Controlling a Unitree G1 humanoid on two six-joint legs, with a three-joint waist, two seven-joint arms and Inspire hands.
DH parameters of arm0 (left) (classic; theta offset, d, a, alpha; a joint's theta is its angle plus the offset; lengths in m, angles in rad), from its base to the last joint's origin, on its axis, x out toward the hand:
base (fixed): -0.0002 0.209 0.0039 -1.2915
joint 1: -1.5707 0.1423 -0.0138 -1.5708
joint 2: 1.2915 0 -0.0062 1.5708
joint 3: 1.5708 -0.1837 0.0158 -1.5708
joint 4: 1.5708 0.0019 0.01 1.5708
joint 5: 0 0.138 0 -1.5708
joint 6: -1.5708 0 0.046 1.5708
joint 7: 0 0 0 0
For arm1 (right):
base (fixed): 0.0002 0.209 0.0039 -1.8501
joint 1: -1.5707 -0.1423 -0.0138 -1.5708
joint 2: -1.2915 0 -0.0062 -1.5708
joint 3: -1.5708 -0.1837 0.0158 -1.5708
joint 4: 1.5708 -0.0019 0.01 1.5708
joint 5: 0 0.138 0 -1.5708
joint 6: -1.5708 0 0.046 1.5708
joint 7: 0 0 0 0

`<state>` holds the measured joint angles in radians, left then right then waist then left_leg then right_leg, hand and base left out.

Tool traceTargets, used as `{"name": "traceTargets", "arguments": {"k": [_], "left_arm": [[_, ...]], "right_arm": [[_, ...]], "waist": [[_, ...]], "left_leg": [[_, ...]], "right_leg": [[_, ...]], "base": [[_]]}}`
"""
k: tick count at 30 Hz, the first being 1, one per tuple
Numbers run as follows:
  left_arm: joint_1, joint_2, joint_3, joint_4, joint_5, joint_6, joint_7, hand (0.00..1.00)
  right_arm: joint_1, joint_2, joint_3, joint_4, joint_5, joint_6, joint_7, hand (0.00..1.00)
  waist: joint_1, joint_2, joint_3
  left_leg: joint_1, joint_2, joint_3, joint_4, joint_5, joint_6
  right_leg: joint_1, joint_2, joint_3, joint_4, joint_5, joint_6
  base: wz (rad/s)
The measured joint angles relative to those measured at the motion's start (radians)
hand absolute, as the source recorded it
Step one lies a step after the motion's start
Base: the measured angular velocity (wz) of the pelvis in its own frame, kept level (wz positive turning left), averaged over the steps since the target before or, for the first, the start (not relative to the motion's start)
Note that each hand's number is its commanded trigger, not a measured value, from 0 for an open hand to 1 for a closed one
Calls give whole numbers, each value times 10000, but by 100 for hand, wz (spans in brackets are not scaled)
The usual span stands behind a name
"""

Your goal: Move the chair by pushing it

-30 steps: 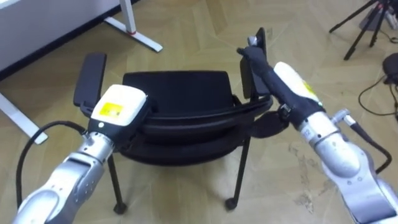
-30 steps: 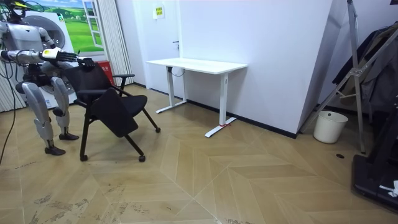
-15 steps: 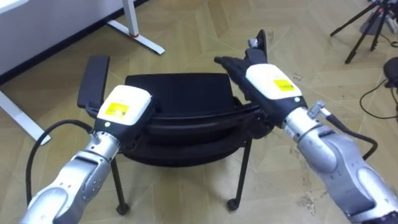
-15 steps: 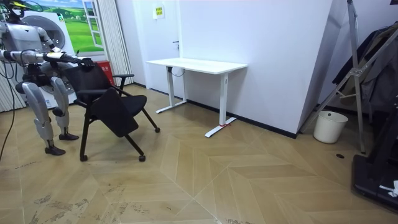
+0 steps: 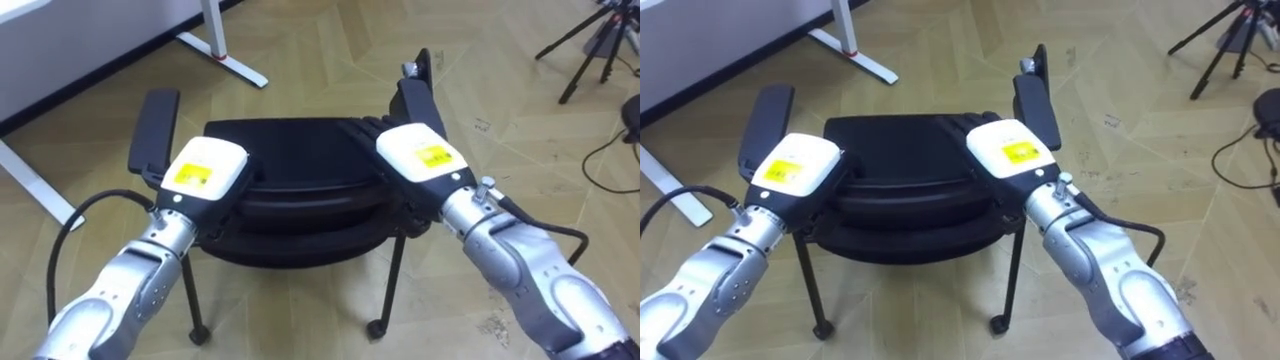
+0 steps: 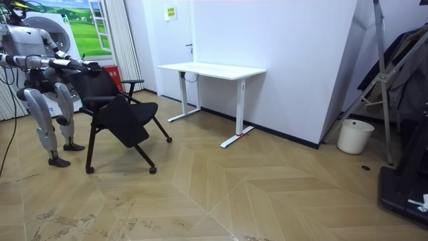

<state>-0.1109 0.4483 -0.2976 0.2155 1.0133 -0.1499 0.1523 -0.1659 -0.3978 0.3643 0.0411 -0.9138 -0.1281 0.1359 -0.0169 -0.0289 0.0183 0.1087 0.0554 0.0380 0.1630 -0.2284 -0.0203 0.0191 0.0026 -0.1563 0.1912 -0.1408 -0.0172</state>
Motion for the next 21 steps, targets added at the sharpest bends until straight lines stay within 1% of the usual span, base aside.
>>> {"name": "traceTargets", "arguments": {"k": [4, 7, 10, 11, 12, 13, 14, 21], "left_arm": [[-61, -9, -42, -26, 2, 38, -104, 100], [-61, -9, -85, -112, -2, 155, -214, 100], [-87, -6, -161, -133, 5, 183, -278, 100], [-90, -11, -198, -136, 4, 184, -279, 100], [-90, -18, -208, -137, 4, 183, -283, 100], [-90, -23, -220, -144, 5, 183, -300, 100], [-90, -31, -222, -145, 5, 184, -313, 100], [-97, -54, -241, -305, 16, 194, -583, 100]], "right_arm": [[-1, 1, 104, 302, 18, 12, 193, 0], [-1, -1, 106, 563, 16, 213, 315, 0], [-9, 1, 102, 655, -9, 259, 428, 0], [-10, 2, 102, 655, -9, 324, 486, 11], [-10, 2, 102, 655, -9, 346, 508, 57], [-10, 2, 102, 655, -9, 373, 539, 66], [-11, 3, 102, 655, -9, 399, 560, 100], [-129, 39, 98, 842, -32, 536, 621, 100]], "waist": [[10, -25, -13], [7, -30, -16], [-13, -42, -24], [-14, -50, -28], [-14, -54, -30], [-13, -58, -31], [-15, -61, -29], [-19, -78, -25]], "left_leg": [[-24, 7, -20, 5, 0, 0], [-28, 6, -21, 4, 0, 0], [-25, 4, -93, 1, 0, 0], [-15, 5, -112, 1, 0, 0], [-10, 5, -117, 1, 0, 0], [-1, 5, -126, 1, 0, 0], [7, 5, -133, 1, 0, 0], [19, 5, -249, 2, 0, 0]], "right_leg": [[11, 2, -6, -29, 0, 0], [14, -4, -53, -28, 0, 0], [49, -12, -111, -30, -1, 1], [68, -13, -111, -31, -1, 1], [77, -14, -111, -32, -1, 1], [89, -15, -113, -34, -1, 2], [98, -16, -116, -36, -1, 2], [158, -12, -180, -67, -9, 14]], "base": [[3], [1], [6], [6], [5], [0], [0], [4]]}}
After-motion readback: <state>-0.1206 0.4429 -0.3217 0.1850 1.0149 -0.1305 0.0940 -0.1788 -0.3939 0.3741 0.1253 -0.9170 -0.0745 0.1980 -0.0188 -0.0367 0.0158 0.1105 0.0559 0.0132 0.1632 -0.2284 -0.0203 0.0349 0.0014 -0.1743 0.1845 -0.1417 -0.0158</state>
